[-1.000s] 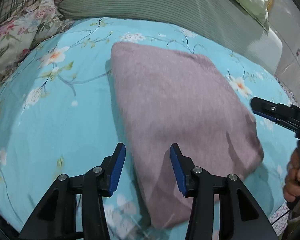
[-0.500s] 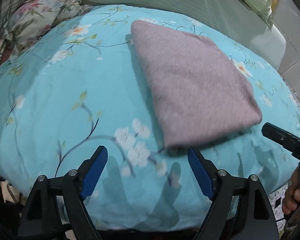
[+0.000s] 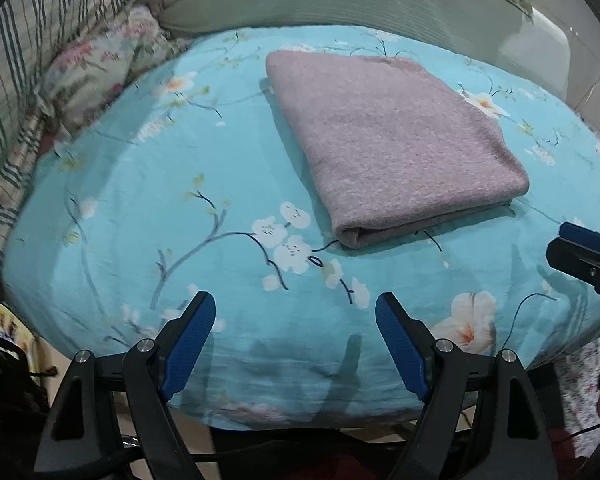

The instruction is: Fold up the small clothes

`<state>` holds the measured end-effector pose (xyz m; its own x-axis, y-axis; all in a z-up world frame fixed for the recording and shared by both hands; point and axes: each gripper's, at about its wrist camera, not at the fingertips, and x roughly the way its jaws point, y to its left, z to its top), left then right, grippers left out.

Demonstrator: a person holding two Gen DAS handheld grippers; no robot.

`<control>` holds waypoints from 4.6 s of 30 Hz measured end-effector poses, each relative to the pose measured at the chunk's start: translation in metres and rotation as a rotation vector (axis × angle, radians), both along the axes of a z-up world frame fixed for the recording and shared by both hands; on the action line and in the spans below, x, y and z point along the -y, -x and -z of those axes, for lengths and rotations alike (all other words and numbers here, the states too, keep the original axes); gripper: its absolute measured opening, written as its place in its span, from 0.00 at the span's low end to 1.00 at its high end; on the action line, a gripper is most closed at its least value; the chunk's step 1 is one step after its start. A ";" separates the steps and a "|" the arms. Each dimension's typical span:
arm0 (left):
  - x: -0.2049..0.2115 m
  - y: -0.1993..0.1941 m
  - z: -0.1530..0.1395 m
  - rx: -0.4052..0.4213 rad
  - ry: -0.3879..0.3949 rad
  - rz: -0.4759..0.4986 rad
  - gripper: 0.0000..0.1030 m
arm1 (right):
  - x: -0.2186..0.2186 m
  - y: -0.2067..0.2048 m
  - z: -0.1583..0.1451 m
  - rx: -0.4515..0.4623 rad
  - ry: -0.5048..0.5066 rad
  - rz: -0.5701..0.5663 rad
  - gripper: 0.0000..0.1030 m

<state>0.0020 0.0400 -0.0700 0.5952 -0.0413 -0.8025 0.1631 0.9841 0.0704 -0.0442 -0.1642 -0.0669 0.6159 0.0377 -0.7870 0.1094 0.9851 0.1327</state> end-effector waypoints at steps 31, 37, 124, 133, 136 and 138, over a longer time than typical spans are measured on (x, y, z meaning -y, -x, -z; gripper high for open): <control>0.011 -0.013 -0.057 0.149 -0.078 0.028 0.95 | 0.005 -0.017 -0.028 0.049 0.019 -0.050 0.97; 0.012 -0.031 -0.043 0.099 -0.056 0.024 0.95 | 0.017 -0.034 -0.021 0.028 0.011 -0.032 0.97; 0.018 -0.007 -0.020 0.017 -0.083 0.020 0.96 | 0.004 -0.008 -0.017 0.008 0.028 -0.092 0.84; 0.025 0.011 -0.056 0.091 -0.093 0.057 0.96 | -0.007 0.006 -0.046 0.065 0.051 -0.154 0.97; 0.029 0.015 -0.069 0.124 -0.089 0.070 0.96 | -0.013 0.007 -0.050 0.071 0.064 -0.169 0.98; 0.030 0.015 -0.073 0.132 -0.090 0.075 0.96 | -0.014 0.006 -0.049 0.066 0.063 -0.172 0.98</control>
<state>-0.0134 0.0103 0.0027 0.6937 -0.0206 -0.7200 0.2189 0.9583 0.1835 -0.0499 -0.1507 -0.0180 0.6549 0.0987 -0.7492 -0.0680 0.9951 0.0717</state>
